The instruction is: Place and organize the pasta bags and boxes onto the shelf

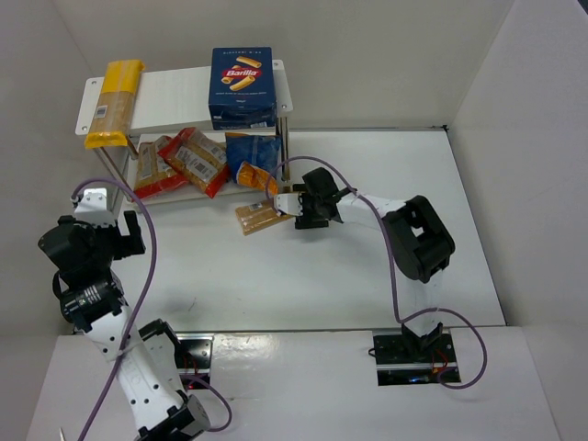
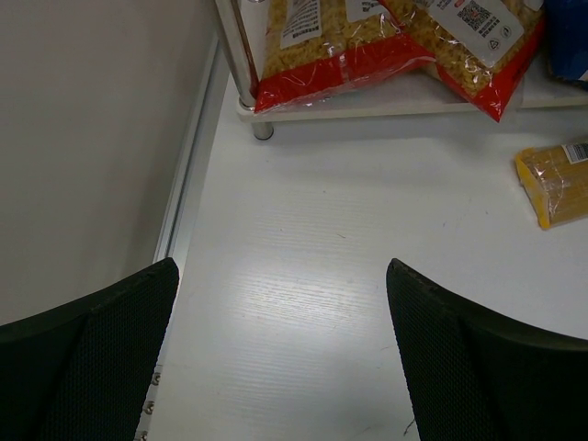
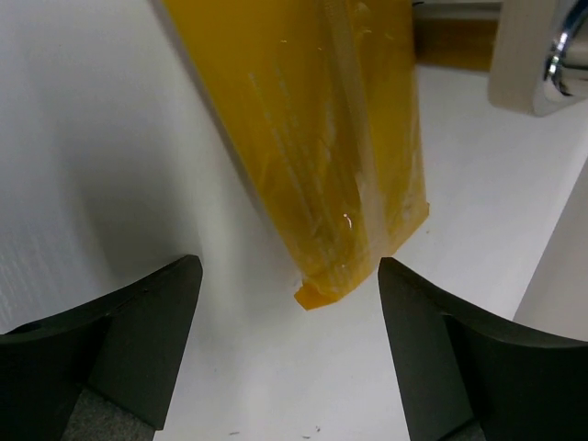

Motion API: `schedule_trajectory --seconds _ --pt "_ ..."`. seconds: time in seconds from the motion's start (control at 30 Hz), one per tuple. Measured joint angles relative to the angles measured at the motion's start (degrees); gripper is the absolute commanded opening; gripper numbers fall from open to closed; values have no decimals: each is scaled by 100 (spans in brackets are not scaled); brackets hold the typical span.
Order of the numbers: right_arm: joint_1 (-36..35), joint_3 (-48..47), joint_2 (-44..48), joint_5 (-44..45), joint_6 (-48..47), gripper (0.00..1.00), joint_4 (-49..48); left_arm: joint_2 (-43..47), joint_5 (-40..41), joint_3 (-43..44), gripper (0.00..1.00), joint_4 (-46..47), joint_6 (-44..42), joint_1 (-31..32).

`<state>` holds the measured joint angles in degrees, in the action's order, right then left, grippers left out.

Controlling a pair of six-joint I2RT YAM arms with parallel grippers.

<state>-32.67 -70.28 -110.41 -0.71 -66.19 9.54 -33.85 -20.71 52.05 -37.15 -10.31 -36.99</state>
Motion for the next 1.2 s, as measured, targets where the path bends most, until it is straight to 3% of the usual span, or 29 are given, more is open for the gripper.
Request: schedule_trajectory --seconds 0.47,0.57,0.6,0.77,0.83,0.87,1.2 --pt "109 -660 -538 -494 -293 58 313 70 -66 -11 99 2 -4 -114" --pt "109 -767 -601 -581 -319 46 442 70 -63 -24 99 4 -7 -114" --pt "111 -789 -608 -597 -332 37 470 70 -66 -28 99 7 -7 -114" --pt "116 -857 -610 -662 -380 24 597 74 -101 -31 99 9 -7 -114" --pt "116 -874 -610 -680 -404 3 627 87 -111 -31 99 9 -9 -114" --pt "116 -896 -616 -682 -402 0 656 94 -116 -31 99 9 -9 -114" --pt "50 -1064 -581 -807 -398 0 1281 111 -170 -31 99 13 -13 -116"
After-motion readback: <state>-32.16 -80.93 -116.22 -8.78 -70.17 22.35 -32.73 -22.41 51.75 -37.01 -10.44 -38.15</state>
